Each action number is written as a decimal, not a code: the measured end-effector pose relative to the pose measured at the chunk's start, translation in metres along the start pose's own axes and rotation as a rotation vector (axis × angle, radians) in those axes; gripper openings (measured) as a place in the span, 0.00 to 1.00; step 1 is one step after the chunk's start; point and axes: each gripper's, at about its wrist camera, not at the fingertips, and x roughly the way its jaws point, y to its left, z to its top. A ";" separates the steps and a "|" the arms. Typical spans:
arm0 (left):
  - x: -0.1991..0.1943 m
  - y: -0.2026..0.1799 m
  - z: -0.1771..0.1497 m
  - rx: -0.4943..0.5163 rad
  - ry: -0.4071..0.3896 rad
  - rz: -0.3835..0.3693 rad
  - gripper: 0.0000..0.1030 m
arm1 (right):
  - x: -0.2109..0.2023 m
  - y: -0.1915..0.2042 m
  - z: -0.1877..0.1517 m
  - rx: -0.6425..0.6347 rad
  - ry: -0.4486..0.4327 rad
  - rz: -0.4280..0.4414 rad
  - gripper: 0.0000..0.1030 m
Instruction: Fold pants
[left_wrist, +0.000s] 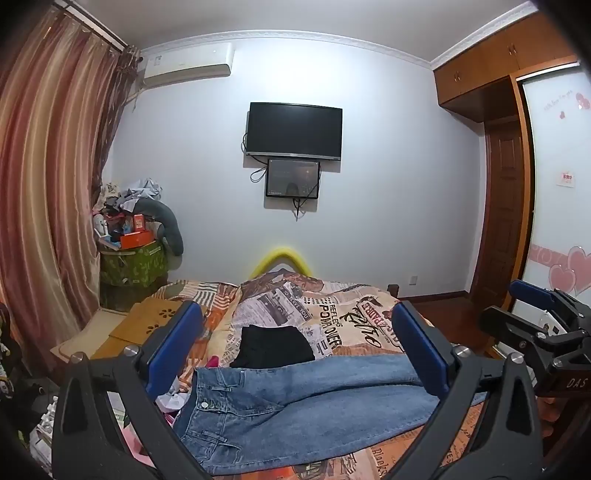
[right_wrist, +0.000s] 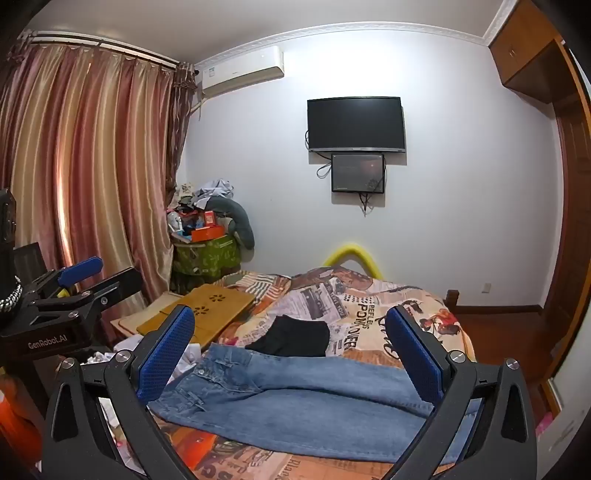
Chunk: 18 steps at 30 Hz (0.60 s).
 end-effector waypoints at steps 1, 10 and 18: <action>0.000 0.000 0.000 -0.002 0.002 -0.001 1.00 | 0.000 0.000 0.000 -0.001 0.001 0.000 1.00; 0.003 -0.002 0.003 -0.018 0.009 -0.009 1.00 | 0.001 -0.001 0.000 -0.007 -0.002 -0.004 1.00; 0.001 0.002 0.004 -0.016 0.005 -0.009 1.00 | 0.000 -0.002 -0.001 -0.007 -0.004 -0.004 1.00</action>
